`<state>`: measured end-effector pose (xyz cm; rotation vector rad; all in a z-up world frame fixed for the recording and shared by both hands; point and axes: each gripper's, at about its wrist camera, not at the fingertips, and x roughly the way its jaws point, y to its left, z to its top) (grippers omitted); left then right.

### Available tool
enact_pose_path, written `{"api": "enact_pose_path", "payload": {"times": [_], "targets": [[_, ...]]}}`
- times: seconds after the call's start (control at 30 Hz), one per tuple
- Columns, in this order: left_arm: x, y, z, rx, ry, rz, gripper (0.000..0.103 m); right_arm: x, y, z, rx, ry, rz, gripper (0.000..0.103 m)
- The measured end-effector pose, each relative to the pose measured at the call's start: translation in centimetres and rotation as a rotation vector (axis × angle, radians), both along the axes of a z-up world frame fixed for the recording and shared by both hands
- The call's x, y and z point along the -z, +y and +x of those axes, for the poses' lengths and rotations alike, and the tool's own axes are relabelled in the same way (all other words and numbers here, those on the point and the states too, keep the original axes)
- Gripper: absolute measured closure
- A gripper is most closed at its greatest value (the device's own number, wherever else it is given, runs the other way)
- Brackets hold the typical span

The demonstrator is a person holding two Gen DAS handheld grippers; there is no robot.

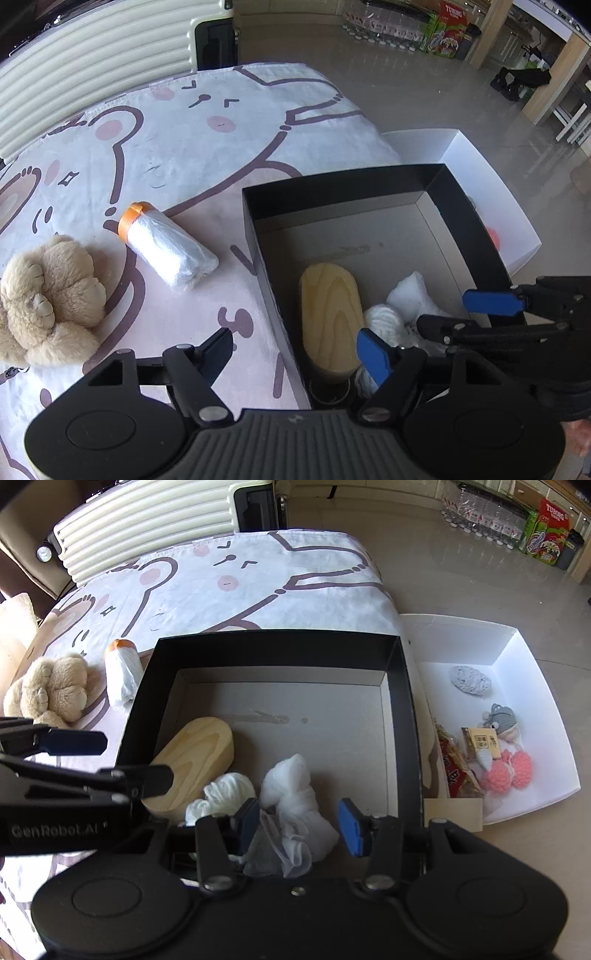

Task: Organize objects
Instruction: 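Lower the wooden board and white cloth into the black box with both grippers, then open the left gripper on the board while the right opens on the cloth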

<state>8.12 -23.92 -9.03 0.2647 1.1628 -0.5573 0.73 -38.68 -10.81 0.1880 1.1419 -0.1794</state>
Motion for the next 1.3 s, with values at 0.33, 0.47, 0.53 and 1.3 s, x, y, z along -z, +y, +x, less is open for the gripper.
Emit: {"api": "enact_pose_path", "payload": {"times": [0.33,0.47,0.53,1.3], "targets": [[0.1,-0.7,-0.6,0.069,-0.003,0.049,0.023,-0.1,-1.0,-0.3,0.041,-0.008,0.008,0.055],[0.2,-0.6,-0.8,0.106,0.018,0.040,0.023,0.2,-1.5,-0.3,0.054,-0.003,0.012,0.055],[1.1,-0.9,-1.2,0.134,0.022,0.096,0.023,0.3,-1.5,-0.3,0.061,-0.001,0.016,0.055],[0.4,-1.2,-0.1,0.028,-0.005,0.050,0.022,0.1,-1.7,-0.5,0.073,-0.026,0.067,0.056]]}}
